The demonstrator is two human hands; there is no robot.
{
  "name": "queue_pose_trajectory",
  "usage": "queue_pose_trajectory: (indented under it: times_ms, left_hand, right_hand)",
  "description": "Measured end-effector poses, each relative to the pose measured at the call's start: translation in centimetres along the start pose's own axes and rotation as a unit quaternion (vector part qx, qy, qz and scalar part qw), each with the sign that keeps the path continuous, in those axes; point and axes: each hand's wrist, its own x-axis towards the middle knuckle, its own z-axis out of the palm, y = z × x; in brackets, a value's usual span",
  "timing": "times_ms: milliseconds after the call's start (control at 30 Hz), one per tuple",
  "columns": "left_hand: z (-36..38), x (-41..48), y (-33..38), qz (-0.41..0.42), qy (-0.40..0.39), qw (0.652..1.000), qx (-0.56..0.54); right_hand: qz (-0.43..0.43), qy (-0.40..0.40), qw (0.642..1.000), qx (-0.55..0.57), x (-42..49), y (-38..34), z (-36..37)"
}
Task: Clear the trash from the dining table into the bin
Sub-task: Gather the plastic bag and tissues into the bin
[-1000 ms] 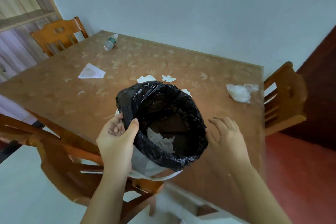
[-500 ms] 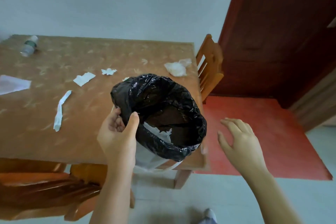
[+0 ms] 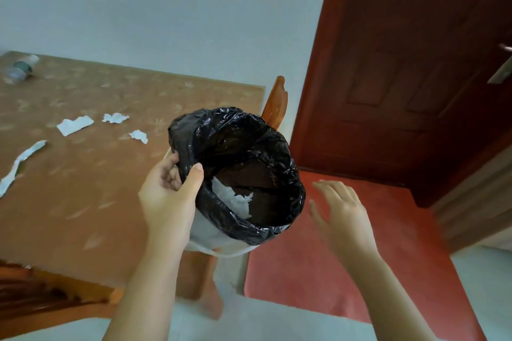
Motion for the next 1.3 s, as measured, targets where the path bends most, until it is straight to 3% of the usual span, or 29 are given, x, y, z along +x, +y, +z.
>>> queue_pose_trajectory:
  times_ms: [367, 567, 900, 1200, 1300]
  left_hand:
    - [4.3, 3.7, -1.2, -0.004, 0.147, 0.989, 0.009]
    - [5.5, 10.0, -2.7, -0.012, 0.259, 0.966, 0.004]
    - [5.4, 14.3, -3.5, 0.017, 0.346, 0.937, 0.054]
    - [8.8, 14.4, -5.0, 0.016, 0.444, 0.886, 0.133]
    - [11.6, 14.2, -5.2, 0.037, 0.487, 0.854, 0.181]
  right_hand:
    - [-0.125, -0.045, 0.988, 0.083, 11.2, 2.7, 2.5]
    - [-0.201, -0.101, 0.972, 0.062, 19.1, 2.1, 6.6]
    - [-0.257, -0.184, 0.946, 0.074, 28.8, 1.4, 13.8]
    - [-0.316, -0.301, 0.893, 0.110, 37.9, 1.2, 22.4]
    - [-0.331, -0.351, 0.868, 0.116, 40.8, 0.8, 24.9]
